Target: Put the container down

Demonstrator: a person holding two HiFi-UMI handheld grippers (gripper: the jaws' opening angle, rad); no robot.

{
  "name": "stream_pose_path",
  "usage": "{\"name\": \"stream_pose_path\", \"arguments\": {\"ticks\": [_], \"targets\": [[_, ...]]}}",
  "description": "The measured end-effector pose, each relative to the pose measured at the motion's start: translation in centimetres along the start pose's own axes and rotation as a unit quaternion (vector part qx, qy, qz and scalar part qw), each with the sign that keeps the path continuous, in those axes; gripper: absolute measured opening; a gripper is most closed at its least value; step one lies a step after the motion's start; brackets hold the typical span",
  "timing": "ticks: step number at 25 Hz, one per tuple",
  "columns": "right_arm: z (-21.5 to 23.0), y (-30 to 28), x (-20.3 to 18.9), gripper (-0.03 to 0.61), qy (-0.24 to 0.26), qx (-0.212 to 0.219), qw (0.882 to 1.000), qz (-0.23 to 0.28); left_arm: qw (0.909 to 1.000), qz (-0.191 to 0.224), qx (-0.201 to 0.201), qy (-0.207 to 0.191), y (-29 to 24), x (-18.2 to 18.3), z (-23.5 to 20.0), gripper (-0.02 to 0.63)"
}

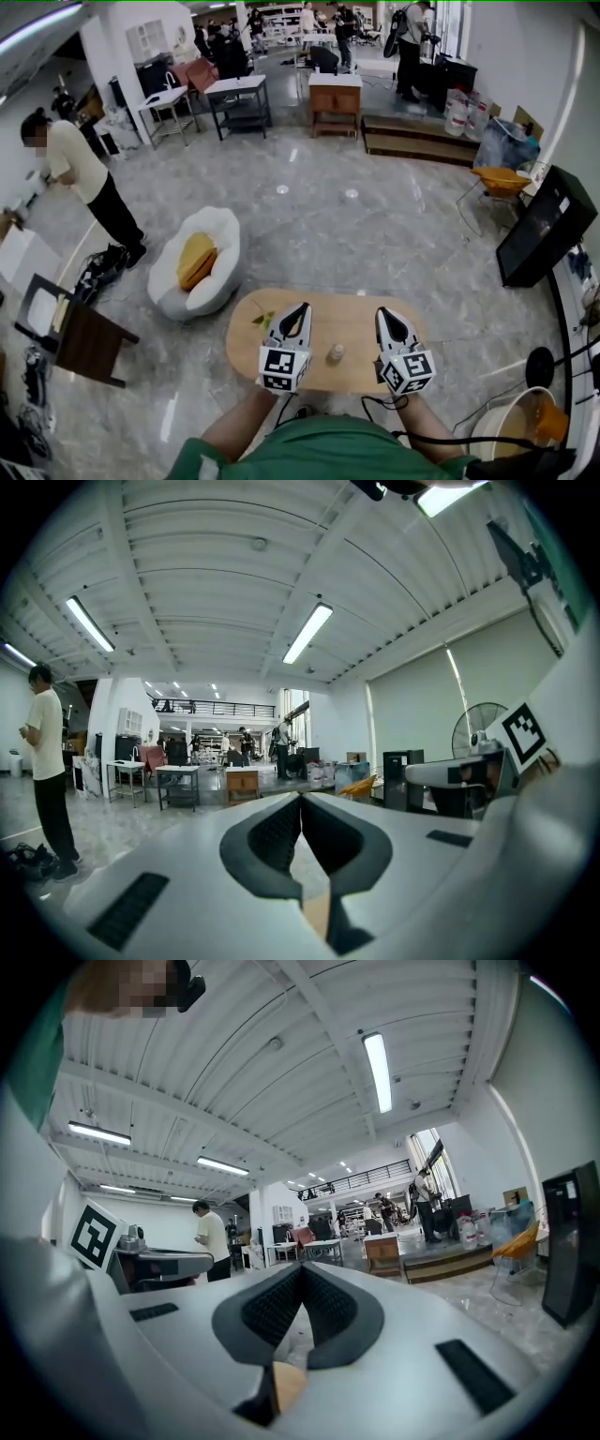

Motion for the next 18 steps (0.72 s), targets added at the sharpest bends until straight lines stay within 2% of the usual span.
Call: {"name": "stream_pose_path", "arguments": {"ticks": [11,18], "targets": [[-3.3,-3.6,-0.8,0.012,0.007,0.067,0.998,-0.009,0.9977,-0.014,0.065,0.015,3.4,-0.6,-3.3,0.018],[-4.1,-3.8,-0.9,0.012,-0.002,0.086,0.996,-0.021,0.9953,-0.036,0.086,0.025,4.9,-1.3,-3.2,0.018]]}}
Point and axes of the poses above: the fingertips, and each gripper's own axes: y backward along the fingers, z to its right, x out of its top, the point moved 5 cm from there along y, backward along the fingers, and after that the axes turned 7 degrees about -y, right-handed, at the moved point
